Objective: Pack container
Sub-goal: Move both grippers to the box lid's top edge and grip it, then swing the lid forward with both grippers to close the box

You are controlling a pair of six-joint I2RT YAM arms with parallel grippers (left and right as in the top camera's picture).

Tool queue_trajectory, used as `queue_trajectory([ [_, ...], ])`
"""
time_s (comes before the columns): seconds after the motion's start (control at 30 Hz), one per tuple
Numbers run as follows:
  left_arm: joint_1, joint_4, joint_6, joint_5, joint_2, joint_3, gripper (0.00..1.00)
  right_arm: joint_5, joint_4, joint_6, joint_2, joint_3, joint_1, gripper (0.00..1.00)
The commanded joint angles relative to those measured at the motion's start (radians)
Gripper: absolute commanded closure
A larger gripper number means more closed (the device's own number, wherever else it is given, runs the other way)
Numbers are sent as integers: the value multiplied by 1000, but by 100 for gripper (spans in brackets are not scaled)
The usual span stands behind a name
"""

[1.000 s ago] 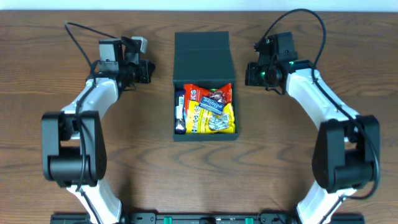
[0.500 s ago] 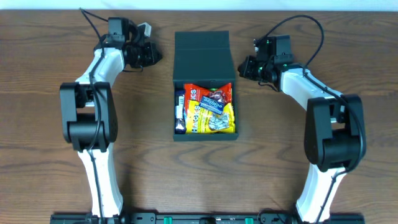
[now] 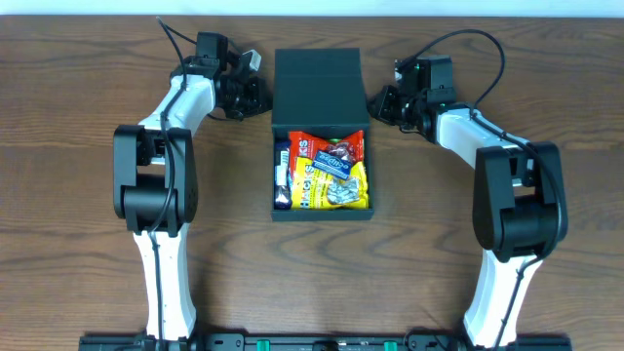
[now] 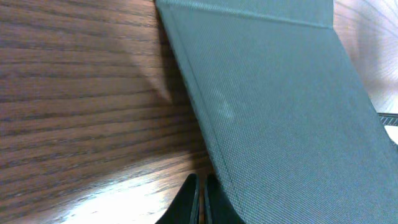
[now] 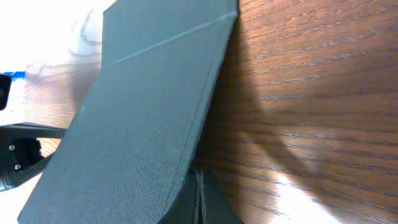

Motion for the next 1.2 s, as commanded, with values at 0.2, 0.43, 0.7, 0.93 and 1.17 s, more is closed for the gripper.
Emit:
queue_trajectory([
  [0.2, 8, 22, 0, 233, 11, 23, 94, -232, 27, -26, 13, 8, 17, 98],
  [0.43, 69, 23, 34, 444, 10, 23, 94, -464, 65, -134, 13, 8, 5, 98],
  [0.7, 95, 22, 114, 501, -47, 23, 94, -574, 96, -187, 12, 8, -8, 99],
  [0.93, 95, 21, 165, 493, -142, 23, 94, -654, 204, -145, -18, 8, -18, 98],
  [1.17, 95, -52, 241, 452, -227, 23, 94, -665, 173, -131, -82, 8, -18, 98],
])
